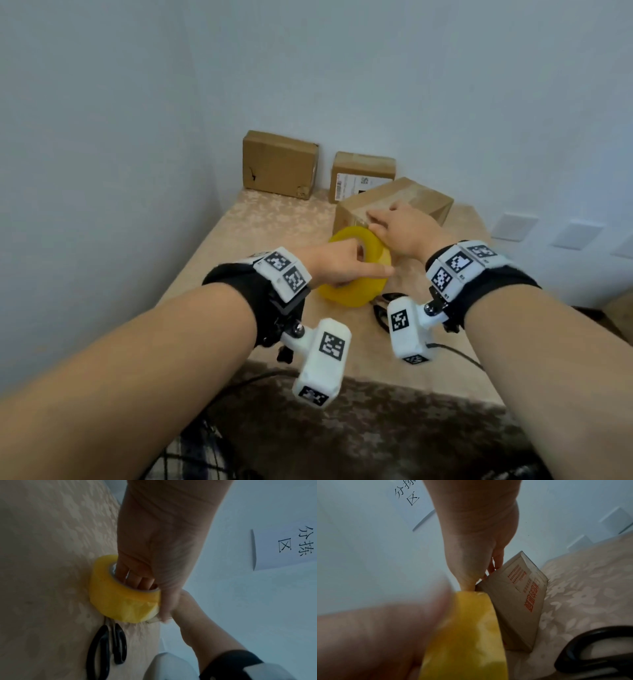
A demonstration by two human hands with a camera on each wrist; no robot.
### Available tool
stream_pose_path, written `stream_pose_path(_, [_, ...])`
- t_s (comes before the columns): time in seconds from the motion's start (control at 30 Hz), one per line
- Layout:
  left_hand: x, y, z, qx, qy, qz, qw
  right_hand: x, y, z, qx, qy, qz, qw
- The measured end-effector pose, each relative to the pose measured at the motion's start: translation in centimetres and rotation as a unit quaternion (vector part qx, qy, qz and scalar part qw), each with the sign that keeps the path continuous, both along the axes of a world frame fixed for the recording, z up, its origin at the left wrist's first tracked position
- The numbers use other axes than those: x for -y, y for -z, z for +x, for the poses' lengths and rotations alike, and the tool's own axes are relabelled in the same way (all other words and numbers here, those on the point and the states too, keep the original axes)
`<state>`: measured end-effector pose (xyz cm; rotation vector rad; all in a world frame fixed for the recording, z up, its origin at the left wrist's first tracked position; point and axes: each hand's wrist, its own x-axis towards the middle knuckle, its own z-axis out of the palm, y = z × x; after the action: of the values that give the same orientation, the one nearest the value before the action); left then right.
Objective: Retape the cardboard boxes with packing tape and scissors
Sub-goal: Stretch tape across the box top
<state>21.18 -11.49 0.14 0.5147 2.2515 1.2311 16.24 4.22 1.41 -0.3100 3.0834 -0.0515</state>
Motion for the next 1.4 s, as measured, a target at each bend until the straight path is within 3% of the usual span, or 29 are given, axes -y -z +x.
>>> stream_pose_path(0.13, [0.8,-1.2,-0.7,-0.032,0.003,-0.098,0.995,-0.2,-0.8,-0.3,-0.010,-0.028,0.024,0.999])
stream_pose_path(0.3, [4.8,-3.0,-2.2,-0.037,-0.115,-0.066,0.990,0.5,-1.0,-0.4,-0.022,-0.008,0.039,0.999])
stream_pose_path(0.47, [7.2,-3.6,-4.1,-0.181,-0.153,-0.109,0.965,2.6,-1.1,-0.1,-0.048,0.064,0.030,0.996])
stream_pose_path(0.6, [7.2,-3.3,-3.9,-0.264,-0.104,-0.125,0.951,3.8,-0.9,-0.3,-0.087,0.109,0.001,0.990])
stream_pose_path(0.73, [6.9,-2.0,-3.3,-0.300,-0.081,-0.178,0.934,3.9,0.8,-0.2,-0.070,0.120,-0.082,0.987])
stream_pose_path(0.93, [6.7,-1.6,-3.6,-0.334,-0.064,-0.158,0.927,4.8,1.5,-1.7,0.031,0.132,-0.025,0.991])
stream_pose_path(1.13, [8.0,-2.3,-4.1,-0.297,-0.004,-0.316,0.901,4.7,1.8,-1.7,0.035,0.142,-0.040,0.988])
stream_pose_path(1.3, [6.7,-2.7,-4.3,-0.292,0.039,-0.360,0.886,5.1,1.7,-1.5,0.015,0.144,-0.014,0.989])
stream_pose_path(1.4, [6.0,-3.0,-4.5,-0.306,0.044,-0.342,0.887,5.8,2.0,-1.7,-0.002,0.154,0.007,0.988])
